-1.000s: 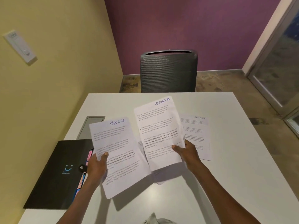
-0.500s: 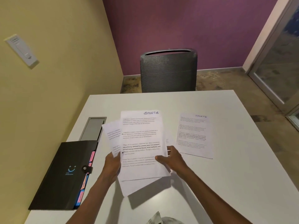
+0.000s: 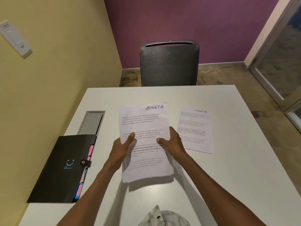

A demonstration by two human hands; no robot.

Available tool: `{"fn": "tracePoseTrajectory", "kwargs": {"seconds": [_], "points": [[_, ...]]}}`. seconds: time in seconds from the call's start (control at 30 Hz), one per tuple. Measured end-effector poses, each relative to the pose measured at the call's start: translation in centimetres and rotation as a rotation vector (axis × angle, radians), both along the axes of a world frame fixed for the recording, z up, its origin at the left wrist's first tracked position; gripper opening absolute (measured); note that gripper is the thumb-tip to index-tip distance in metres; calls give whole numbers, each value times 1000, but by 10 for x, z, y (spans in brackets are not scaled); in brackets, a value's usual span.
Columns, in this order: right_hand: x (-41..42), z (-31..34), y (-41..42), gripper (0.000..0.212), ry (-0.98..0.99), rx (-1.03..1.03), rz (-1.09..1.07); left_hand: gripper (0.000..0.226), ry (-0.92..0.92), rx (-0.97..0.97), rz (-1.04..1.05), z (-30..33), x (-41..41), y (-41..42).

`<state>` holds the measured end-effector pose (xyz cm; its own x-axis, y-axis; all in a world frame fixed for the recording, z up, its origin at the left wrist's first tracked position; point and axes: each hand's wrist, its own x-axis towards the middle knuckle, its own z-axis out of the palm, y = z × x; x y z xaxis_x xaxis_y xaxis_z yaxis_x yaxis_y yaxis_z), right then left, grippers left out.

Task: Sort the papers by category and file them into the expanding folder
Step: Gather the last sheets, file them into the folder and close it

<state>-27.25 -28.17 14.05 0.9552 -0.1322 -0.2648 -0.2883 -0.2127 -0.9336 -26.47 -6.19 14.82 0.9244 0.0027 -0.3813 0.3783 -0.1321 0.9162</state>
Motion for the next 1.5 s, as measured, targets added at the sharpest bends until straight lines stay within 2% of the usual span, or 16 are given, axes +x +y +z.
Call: {"fn": "tracePoseTrajectory", "kwargs": {"seconds": [0.1, 0.2, 0.33, 0.43, 0.57, 0.63, 0.7, 0.8, 0.9, 1.03, 1.1, 1.2, 1.27, 1.33, 1.43, 1.5], "points": [[1, 6, 5, 26, -65, -53, -50, 28, -119, 41, 18, -2, 3, 3], [0, 1, 7, 14, -126, -100, -86, 28, -157, 34, 53, -4, 3, 2], [-10, -24, 12, 18, -118, -81, -74, 38, -123, 20, 104, -17, -5, 7], [-24, -52, 17, 35, -10, -86, -20, 25, -65, 62, 102, -37, -18, 10], [-24, -71, 21, 28, 89, -149, 4, 13, -38, 132, 101, -51, -22, 10], [-19, -75, 18, 25, 80, -198, 69, 19, -44, 152, 95, -53, -16, 11], [-14, -86, 9, 36, 98, -276, 155, 40, -72, 178, 96, -51, -9, 15], [-15, -114, -13, 61, 194, -561, 247, 51, -139, 223, 82, -50, -1, 25], [-31, -140, -35, 65, 295, -899, 517, 57, -154, 235, 97, -51, 4, 39], [-48, -152, -33, 73, 256, -1060, 737, 41, -84, 239, 149, -58, 10, 61], [-50, -148, -24, 67, 241, -993, 788, 27, -57, 232, 165, -62, 14, 68], [-52, -143, -12, 16, 116, -853, 616, 18, -31, 244, 211, -62, 17, 74], [-48, -149, -11, 12, 51, -834, 353, 19, -23, 255, 230, -62, 16, 77], [-40, -158, -11, 29, 44, -804, 265, 28, -6, 254, 231, -63, 12, 85], [-25, -160, -9, 64, 215, -861, 217, 35, 17, 245, 214, -67, 3, 97], [-15, -160, -6, 74, 308, -927, 226, 34, 29, 255, 221, -68, -4, 102]]}}
